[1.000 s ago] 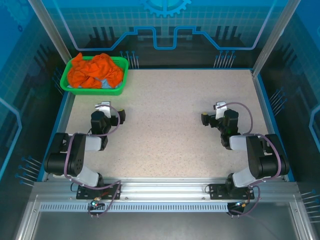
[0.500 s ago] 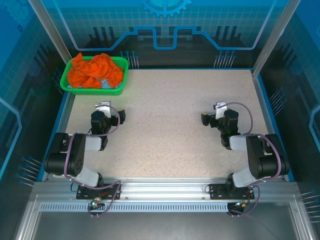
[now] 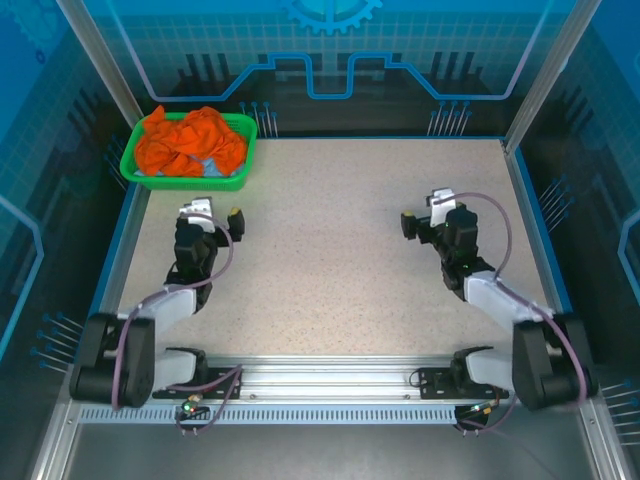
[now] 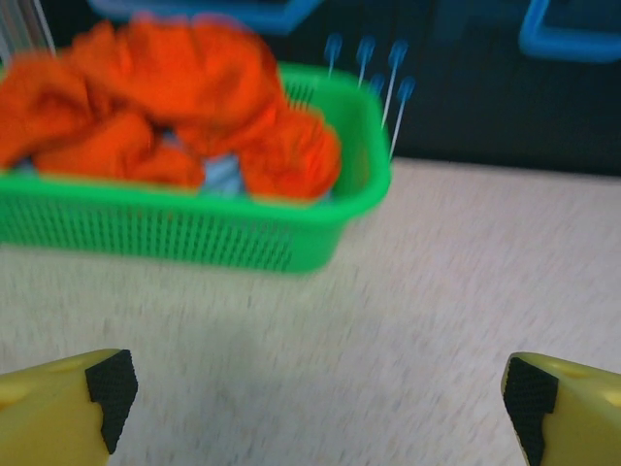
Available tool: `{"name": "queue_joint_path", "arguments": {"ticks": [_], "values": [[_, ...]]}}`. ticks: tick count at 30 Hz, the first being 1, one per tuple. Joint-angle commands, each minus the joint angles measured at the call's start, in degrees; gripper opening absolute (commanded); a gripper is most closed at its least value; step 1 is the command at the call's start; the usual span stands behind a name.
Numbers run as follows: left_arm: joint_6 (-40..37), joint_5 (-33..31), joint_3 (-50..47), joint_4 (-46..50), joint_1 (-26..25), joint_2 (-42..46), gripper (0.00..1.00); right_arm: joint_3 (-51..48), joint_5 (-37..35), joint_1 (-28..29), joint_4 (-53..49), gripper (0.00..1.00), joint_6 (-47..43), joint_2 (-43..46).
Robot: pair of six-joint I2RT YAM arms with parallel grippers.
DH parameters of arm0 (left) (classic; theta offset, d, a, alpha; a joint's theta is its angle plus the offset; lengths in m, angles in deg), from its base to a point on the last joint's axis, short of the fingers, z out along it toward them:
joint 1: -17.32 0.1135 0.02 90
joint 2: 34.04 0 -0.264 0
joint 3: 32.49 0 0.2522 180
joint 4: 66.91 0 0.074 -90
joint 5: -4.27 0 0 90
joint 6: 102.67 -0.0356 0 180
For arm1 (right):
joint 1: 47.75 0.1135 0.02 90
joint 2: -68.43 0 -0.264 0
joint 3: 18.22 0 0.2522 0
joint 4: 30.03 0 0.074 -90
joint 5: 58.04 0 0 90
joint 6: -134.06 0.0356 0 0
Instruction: Fold and stack the t-shirts
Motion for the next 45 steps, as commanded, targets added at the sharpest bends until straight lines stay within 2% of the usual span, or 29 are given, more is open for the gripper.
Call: {"name": "queue_joint_path", "arguments": {"ticks": [1, 4, 6, 8, 10, 12, 15, 16, 18, 21, 23, 25, 28, 32, 35, 39, 45], "values": [[6.8, -3.4, 2.0, 0.8, -0.5, 7.4, 0.99, 4.2, -6.4, 0.1, -15.8, 1.00, 11.1, 8.6], [14.4, -3.4, 5.3, 7.5, 0.1, 14.4, 0.99, 5.9, 0.3, -2.5, -23.9, 1.00, 16.9, 14.4], [18.8, -1.6, 10.2, 16.9, 1.3, 17.3, 0.99, 3.8, -0.6, -3.6, -25.2, 1.00, 23.3, 18.6], [21.0, -1.1, 16.2, 27.4, 2.2, 17.4, 0.99, -0.5, -0.9, -5.7, -24.5, 1.00, 30.7, 24.3], [23.6, -1.6, 21.3, 35.5, 3.5, 15.9, 0.99, -4.9, 3.8, -9.1, -21.4, 1.00, 34.0, 29.1], [25.9, 3.5, 24.6, 39.3, 6.1, 14.0, 0.99, -5.5, 8.1, -10.6, -22.0, 1.00, 34.5, 30.2], [28.3, 14.8, 28.5, 39.8, 9.9, 10.0, 0.99, -4.9, 15.1, -10.3, -22.3, 0.99, 34.5, 27.4], [28.9, 15.1, 30.3, 41.5, 9.9, 8.8, 0.99, -4.8, 17.1, -9.4, -21.5, 0.95, 34.6, 26.0], [30.5, 13.5, 36.6, 48.5, 9.9, 4.3, 0.99, -3.4, 17.2, -3.8, -21.6, 0.90, 33.3, 22.0], [30.8, 12.1, 47.6, 59.9, 9.9, -4.6, 0.99, 0.2, 9.3, 9.5, -23.4, 0.91, 27.5, 17.0], [31.4, 10.9, 55.1, 66.8, 9.9, -11.3, 0.99, 2.6, 7.5, 15.6, -23.4, 0.91, 25.2, 12.7], [31.6, 9.7, 63.2, 75.0, 9.8, -18.7, 0.99, 5.1, 9.2, 19.0, -22.9, 0.91, 24.4, 7.3], [31.9, 10.2, 73.2, 81.5, 9.8, -28.7, 0.94, 9.8, 9.8, 23.4, -24.4, 0.87, 21.9, -0.6], [31.0, 8.6, 85.9, 88.2, 9.4, -40.6, 0.91, 13.0, 12.0, 25.1, -24.4, 0.86, 20.9, -7.0], [29.2, 7.6, 96.8, 93.6, 9.2, -49.6, 0.93, 14.4, 14.1, 25.1, -24.4, 0.84, 21.5, -10.8], [26.6, 2.7, 108.2, 98.0, 8.8, -59.2, 0.92, 15.4, 16.7, 24.8, -24.6, 0.86, 20.7, -12.0], [26.0, 0.3, 111.8, 96.8, 8.8, -65.2, 0.89, 16.0, 18.4, 21.6, -24.7, 0.87, 22.8, -13.4]]}}
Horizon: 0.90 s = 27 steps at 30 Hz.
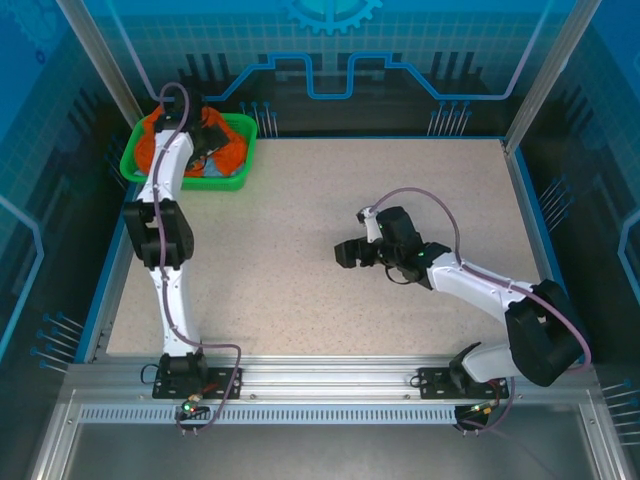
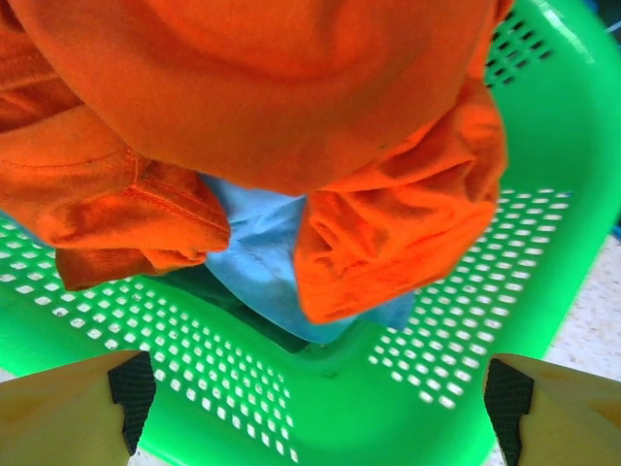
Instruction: Fold and stack the t-shirts
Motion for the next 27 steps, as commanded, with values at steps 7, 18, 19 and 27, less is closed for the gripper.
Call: {"name": "queue_joint_path", "arguments": {"ticks": [7, 18, 19, 27], "values": [[0.3, -1.7, 6.5, -2.6, 1.3, -6.1, 0.88, 2.6, 3.6, -3.7, -1.3, 0.87, 2.1, -2.1], [-0.1, -5.4, 12.6, -11.1, 1.7, -12.4, 0.94, 3.3, 3.9, -4.3, -1.2, 0.88, 2.8, -4.1], [0.2, -6.6, 12.5, -11.3, 1.9, -12.7, 0.93, 3.7, 4.1, -4.4, -1.4, 0.88, 2.7, -4.4], [0.9, -6.0, 14.6, -13.5, 2.5, -15.1, 0.67, 4.0, 4.4, -4.5, -1.6, 0.87, 3.0, -5.2]]}}
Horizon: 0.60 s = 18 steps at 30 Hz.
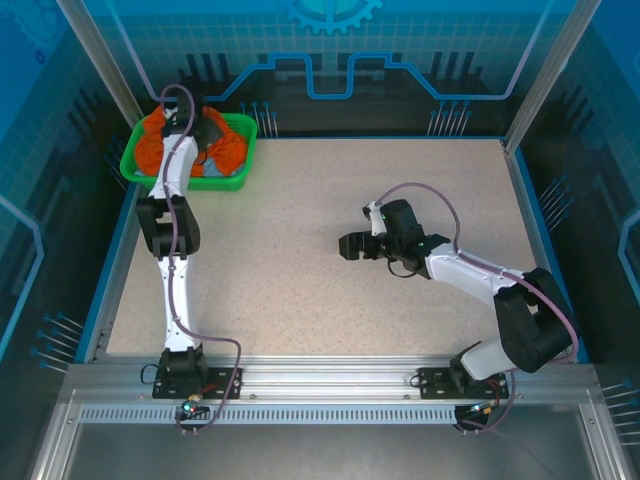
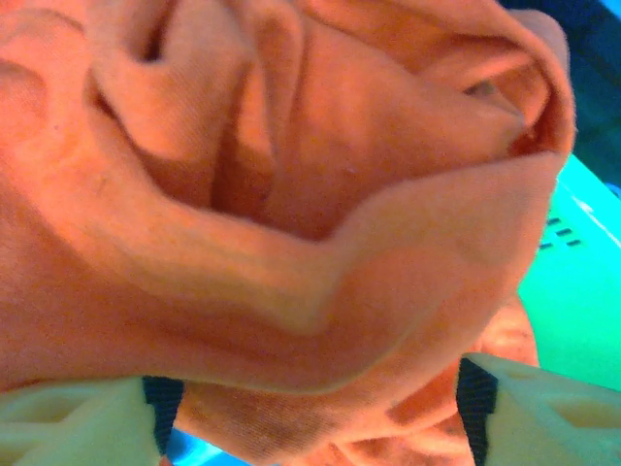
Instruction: Fold and stack the t-shirts
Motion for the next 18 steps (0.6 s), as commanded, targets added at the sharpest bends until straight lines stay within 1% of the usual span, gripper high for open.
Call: {"name": "queue_joint_path", "arguments": {"ticks": [1, 2, 5, 8, 10, 13, 15, 18], "values": [[0.8, -1.1, 2.8, -1.8, 0.8, -1.3, 0.59, 1.7, 1.2, -0.8, -0.7, 0.87, 0.5, -0.7], [1.1, -0.9, 3.0, -1.8, 0.8, -1.1, 0.49, 1.8, 1.3, -0.8, -0.7, 0.87, 0.5, -0.8], [1.2, -0.4, 3.7, -1.9, 0.5, 0.5, 0.28, 2.2, 1.5, -0.8, -0.7, 0.87, 0.5, -1.2], [0.9, -3.0, 3.5, -0.7, -0.5, 5.4, 0.05, 2.5, 1.5, -1.1, -0.7, 0.86, 0.5, -1.5], [-0.4, -7.4, -0.2, -3.3, -2.0, 11.6, 0.00, 2.6, 1.7, -1.2, -0.6, 0.86, 0.6, -1.6], [-4.4, -12.0, -8.7, -11.7, -5.2, 22.5, 0.00, 2.1, 1.8, -1.3, -0.2, 0.86, 0.7, -1.3], [-7.4, -14.0, -10.0, -13.9, -7.9, 27.8, 0.00, 1.6, 1.9, -1.4, 0.2, 0.86, 0.8, -0.9], [-11.8, -16.1, -8.8, -14.2, -12.7, 33.9, 0.00, 0.5, 1.7, -1.4, 1.1, 0.86, 1.2, 0.0]]}}
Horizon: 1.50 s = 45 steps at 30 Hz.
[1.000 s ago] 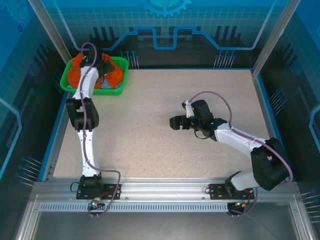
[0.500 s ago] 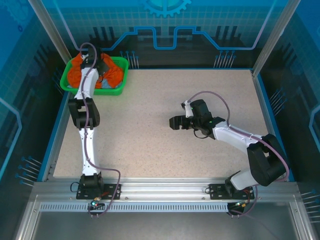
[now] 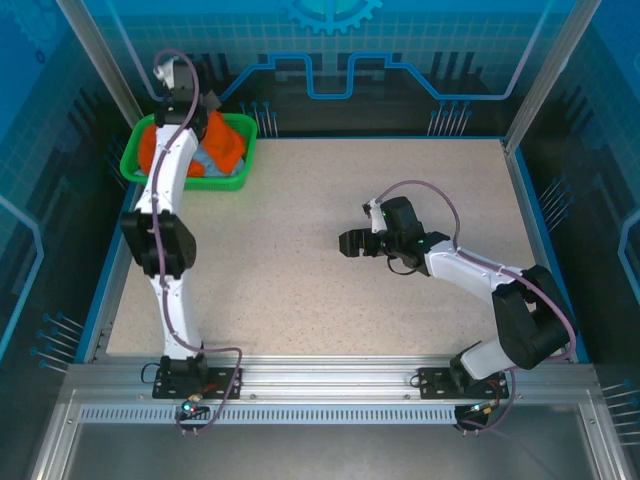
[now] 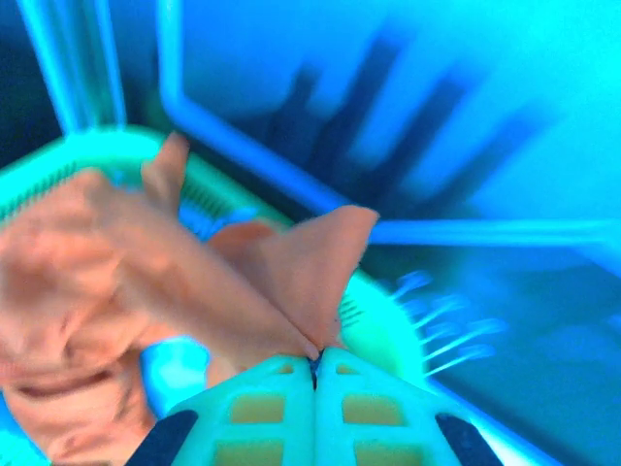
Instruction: Fold and stack the t-shirts
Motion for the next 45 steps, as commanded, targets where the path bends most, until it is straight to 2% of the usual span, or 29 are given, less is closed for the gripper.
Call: {"name": "queue_joint_path", "arguments": {"ticks": [1, 4, 9, 11, 13, 18, 21, 22, 25, 26, 28, 29, 31, 34, 38, 41, 43, 45], "values": [[-8.2, -5.2, 1.6, -6.6, -6.6, 11.8, 0.00, -0.8, 0.9, -0.8, 1.2, 0.86, 1.0, 1.3], [-12.1, -7.0, 1.9, -6.2, -13.8, 18.4, 0.00, -2.0, 0.6, -1.0, 1.9, 0.86, 1.5, 2.3], [-16.0, -9.0, 0.1, -3.2, -29.5, 27.9, 0.00, -5.1, -2.0, -1.1, 3.1, 0.86, 3.0, 6.1], [-14.6, -8.9, -0.4, -0.6, -34.4, 29.9, 0.00, -6.4, -3.5, -1.4, 2.9, 0.86, 3.9, 8.5], [-10.5, -7.5, -1.5, 2.5, -37.0, 31.1, 0.01, -8.1, -5.5, -1.8, 2.3, 0.87, 4.8, 11.9], [-1.7, -5.8, -7.4, 9.8, -36.8, 28.4, 0.08, -8.1, -10.5, -2.6, -9.8, 0.88, 8.0, 22.1], [2.8, -1.7, -13.2, 11.1, -33.3, 24.7, 0.16, -8.1, -11.6, -4.3, -18.0, 0.90, 10.3, 28.1], [4.6, 0.5, -13.8, 12.5, -31.2, 22.8, 0.22, -8.0, -10.6, -5.8, -20.2, 0.91, 10.7, 29.3], [8.3, 8.3, -13.1, 18.9, -23.9, 15.8, 0.60, -6.9, -2.9, -12.3, -26.1, 0.93, 10.8, 30.7], [9.2, 10.1, -13.2, 20.9, -22.0, 14.2, 0.68, -5.9, -0.1, -14.8, -28.6, 0.93, 10.4, 29.9], [9.8, 10.8, -17.6, 21.1, -20.3, 14.4, 0.80, -3.4, 5.7, -18.6, -33.0, 0.92, 8.8, 27.4], [9.9, 10.6, -21.8, 19.5, -20.1, 16.0, 0.83, -1.9, 8.5, -19.8, -34.9, 0.91, 7.5, 25.7], [10.7, 10.2, -31.4, 15.0, -20.1, 20.9, 0.97, 0.7, 11.4, -20.8, -38.5, 0.89, 4.6, 22.9], [13.7, 12.1, -45.7, 9.9, -19.9, 30.1, 0.97, 3.9, 10.6, -20.8, -43.3, 0.88, 1.5, 20.6], [19.8, 21.6, -62.8, 6.3, -20.6, 39.8, 0.89, 4.5, 13.0, -18.1, -44.9, 0.82, -0.5, 20.6], [23.6, 25.5, -74.1, 5.0, -24.2, 45.4, 0.81, 5.1, 8.9, -7.6, -46.2, 0.81, 0.4, 18.3], [25.9, 24.9, -79.7, 5.0, -28.9, 47.7, 0.78, 5.5, 5.0, -0.1, -46.4, 0.79, 1.8, 15.9], [28.7, 24.0, -83.9, 4.4, -34.1, 48.7, 0.77, 6.1, 1.7, 5.1, -45.7, 0.78, 3.4, 13.5]]}}
